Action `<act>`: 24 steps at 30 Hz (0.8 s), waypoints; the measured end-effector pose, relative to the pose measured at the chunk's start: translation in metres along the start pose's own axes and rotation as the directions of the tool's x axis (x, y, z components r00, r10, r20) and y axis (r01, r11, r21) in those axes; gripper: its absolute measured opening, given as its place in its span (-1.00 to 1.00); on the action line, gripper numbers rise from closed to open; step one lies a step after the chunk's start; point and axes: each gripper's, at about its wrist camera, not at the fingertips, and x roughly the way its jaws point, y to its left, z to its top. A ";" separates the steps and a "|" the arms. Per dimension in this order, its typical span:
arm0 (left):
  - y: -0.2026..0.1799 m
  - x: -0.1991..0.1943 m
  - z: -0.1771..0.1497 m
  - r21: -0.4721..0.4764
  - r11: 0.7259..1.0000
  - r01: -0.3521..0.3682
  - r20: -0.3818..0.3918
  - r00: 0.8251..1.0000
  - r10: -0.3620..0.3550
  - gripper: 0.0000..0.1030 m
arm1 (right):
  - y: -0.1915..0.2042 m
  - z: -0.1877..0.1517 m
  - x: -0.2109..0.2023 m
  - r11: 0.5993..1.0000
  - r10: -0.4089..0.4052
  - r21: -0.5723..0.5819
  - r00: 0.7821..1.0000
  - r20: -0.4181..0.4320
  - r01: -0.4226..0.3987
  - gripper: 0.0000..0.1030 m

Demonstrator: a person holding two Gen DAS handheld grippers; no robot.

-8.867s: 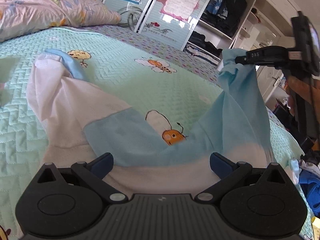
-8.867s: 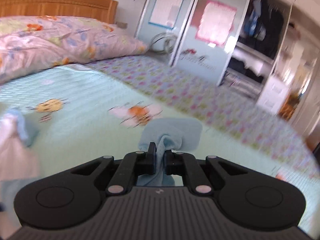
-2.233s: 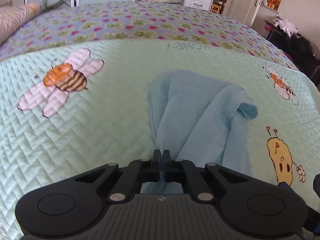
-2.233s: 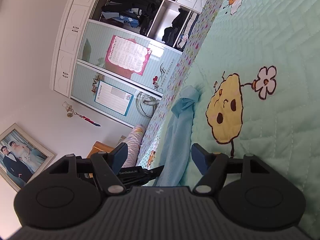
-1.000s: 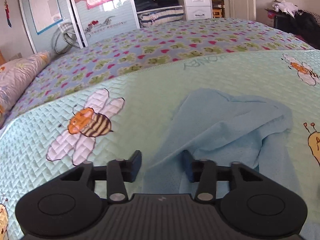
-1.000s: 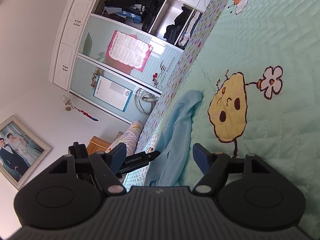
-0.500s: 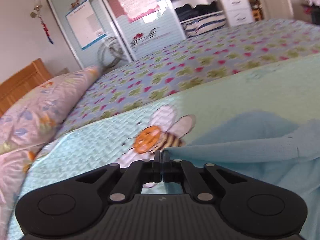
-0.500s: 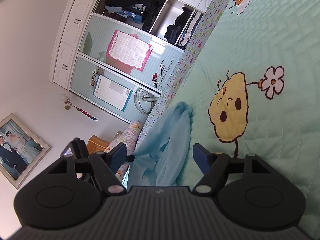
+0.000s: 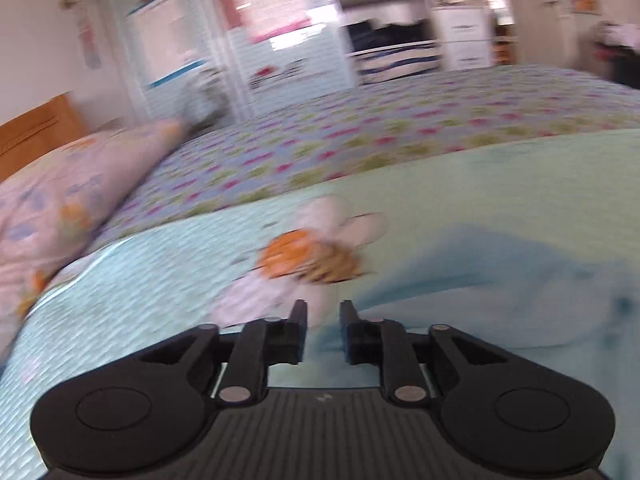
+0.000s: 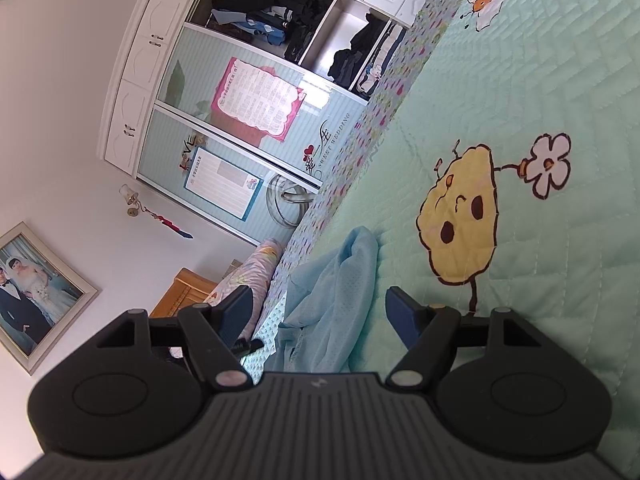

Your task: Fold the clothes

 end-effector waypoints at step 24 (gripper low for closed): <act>-0.071 0.000 -0.024 0.425 0.900 0.098 -0.044 0.995 -0.087 0.23 | 0.001 0.003 0.008 1.000 0.014 0.024 1.000 0.000 -0.014 0.44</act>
